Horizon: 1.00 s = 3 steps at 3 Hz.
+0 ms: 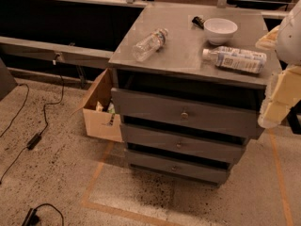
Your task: Open top drawer
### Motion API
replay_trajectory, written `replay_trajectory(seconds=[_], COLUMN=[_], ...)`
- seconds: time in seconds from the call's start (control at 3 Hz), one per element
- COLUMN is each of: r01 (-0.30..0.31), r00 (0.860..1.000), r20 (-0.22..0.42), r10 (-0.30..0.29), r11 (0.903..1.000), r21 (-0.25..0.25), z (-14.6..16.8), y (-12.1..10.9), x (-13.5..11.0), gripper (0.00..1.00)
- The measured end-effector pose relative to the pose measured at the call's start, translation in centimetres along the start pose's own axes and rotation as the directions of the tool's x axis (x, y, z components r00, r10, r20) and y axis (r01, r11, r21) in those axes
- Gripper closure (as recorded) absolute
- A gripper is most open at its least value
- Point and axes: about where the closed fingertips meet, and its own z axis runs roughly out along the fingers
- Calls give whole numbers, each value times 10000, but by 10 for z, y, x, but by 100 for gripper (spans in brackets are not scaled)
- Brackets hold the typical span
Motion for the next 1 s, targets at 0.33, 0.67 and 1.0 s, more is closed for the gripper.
replay_trajectory(seconds=[0.33,0.67,1.0], r01=[0,-61,117], r00=[10000,9999,9978], r20=[1,107,652], r10=[0,61,-79], r11=[10000,10000,9982], r21=[2,-10,-580], z=[0,11,64], y=[0,-1,1], x=[0,4,16], gripper=[0,0,0])
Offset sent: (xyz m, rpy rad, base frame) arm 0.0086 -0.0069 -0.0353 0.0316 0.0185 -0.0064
